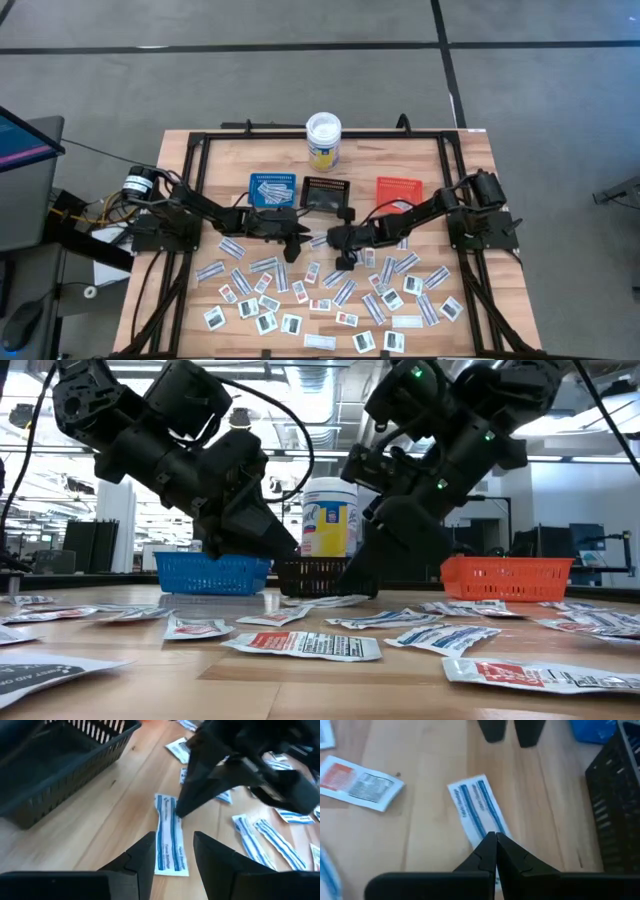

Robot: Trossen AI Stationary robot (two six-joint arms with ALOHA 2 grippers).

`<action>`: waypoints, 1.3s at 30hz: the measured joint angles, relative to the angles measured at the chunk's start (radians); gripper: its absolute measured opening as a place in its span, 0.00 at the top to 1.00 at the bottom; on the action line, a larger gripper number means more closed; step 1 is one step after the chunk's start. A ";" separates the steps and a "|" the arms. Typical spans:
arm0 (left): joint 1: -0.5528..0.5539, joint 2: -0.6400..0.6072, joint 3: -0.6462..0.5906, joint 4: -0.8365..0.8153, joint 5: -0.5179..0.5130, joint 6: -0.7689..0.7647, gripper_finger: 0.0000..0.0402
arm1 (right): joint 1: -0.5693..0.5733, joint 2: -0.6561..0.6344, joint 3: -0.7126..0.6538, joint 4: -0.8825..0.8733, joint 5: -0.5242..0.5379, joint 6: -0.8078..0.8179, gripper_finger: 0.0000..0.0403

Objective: Pick & Place First Aid Supplies
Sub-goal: Put the blue bandage into the blue bin

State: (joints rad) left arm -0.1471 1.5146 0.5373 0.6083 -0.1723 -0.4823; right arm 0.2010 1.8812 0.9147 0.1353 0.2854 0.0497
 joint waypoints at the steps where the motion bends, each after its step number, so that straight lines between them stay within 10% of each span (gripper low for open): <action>1: 0.000 0.000 0.000 0.000 0.000 -0.001 0.67 | 0.000 0.000 0.000 0.000 0.000 0.000 1.00; 29: -0.003 0.000 0.000 -0.002 0.002 -0.002 0.67 | -0.021 0.003 0.001 -0.112 0.030 0.121 0.61; 39: -0.003 0.000 0.000 -0.002 0.002 -0.002 0.67 | -0.060 0.000 0.003 -0.174 -0.029 0.147 0.86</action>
State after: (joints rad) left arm -0.1505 1.5146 0.5373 0.6060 -0.1699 -0.4843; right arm 0.1406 1.8812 0.9176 -0.0387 0.2561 0.1962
